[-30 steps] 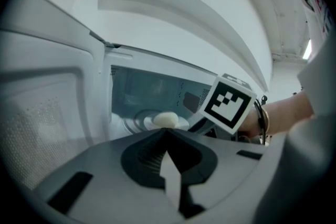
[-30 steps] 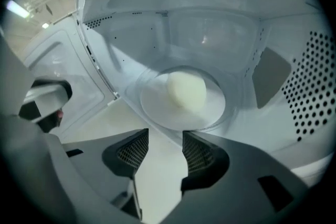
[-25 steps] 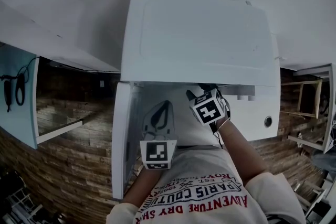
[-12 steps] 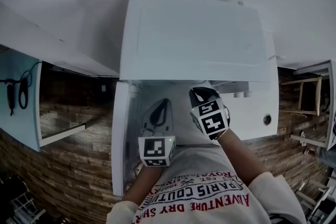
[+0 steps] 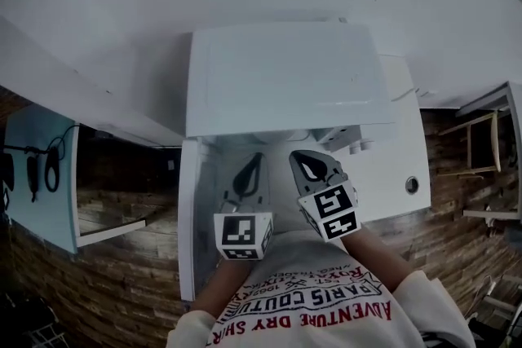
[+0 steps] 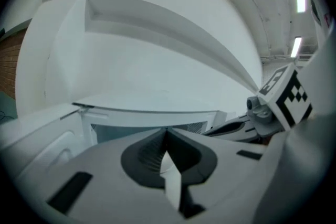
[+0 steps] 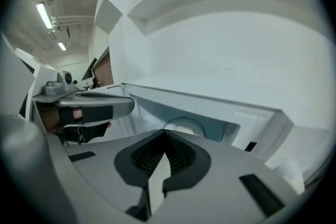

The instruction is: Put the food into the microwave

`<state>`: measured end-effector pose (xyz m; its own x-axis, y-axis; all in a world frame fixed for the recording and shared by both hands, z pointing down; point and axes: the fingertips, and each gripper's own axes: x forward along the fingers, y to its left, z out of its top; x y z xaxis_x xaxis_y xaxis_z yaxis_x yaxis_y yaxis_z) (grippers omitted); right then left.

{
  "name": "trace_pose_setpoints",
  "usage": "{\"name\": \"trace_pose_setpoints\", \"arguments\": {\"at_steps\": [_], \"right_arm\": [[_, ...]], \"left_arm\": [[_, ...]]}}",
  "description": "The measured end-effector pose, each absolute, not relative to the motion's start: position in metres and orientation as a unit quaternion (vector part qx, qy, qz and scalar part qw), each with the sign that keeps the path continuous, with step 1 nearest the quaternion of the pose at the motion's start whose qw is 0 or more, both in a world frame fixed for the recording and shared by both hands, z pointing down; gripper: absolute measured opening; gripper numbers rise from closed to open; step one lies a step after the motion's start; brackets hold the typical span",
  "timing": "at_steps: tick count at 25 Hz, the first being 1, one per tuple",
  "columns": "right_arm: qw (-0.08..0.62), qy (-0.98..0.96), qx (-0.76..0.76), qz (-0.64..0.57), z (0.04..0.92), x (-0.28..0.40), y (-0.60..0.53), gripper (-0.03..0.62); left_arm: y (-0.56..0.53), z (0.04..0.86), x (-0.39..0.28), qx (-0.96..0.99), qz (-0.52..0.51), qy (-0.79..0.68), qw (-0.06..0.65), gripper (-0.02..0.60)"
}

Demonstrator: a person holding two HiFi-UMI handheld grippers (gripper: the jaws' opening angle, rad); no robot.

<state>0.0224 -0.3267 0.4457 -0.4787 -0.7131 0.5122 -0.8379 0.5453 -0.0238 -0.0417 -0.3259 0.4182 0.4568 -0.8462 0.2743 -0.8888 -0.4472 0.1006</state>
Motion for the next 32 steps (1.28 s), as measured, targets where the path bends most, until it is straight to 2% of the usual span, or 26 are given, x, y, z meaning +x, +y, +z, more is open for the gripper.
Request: {"name": "trace_pose_setpoints", "arguments": {"at_steps": [5,10,32], "right_arm": [[0.166,-0.850,0.493,0.082,0.399,0.034,-0.326,0.011],[0.121,-0.842,0.522,0.062,0.373,0.050,-0.323,0.011],[0.106,-0.848,0.517,0.060,0.369,0.046,-0.303,0.011]], "left_arm": [[-0.325,0.383,-0.037,0.855,0.071,-0.508,0.079,0.003],[-0.320,0.373,-0.043,0.854,0.059,-0.512,0.075,0.003],[-0.296,0.358,-0.033,0.862,0.070,-0.501,0.043,0.003]]}}
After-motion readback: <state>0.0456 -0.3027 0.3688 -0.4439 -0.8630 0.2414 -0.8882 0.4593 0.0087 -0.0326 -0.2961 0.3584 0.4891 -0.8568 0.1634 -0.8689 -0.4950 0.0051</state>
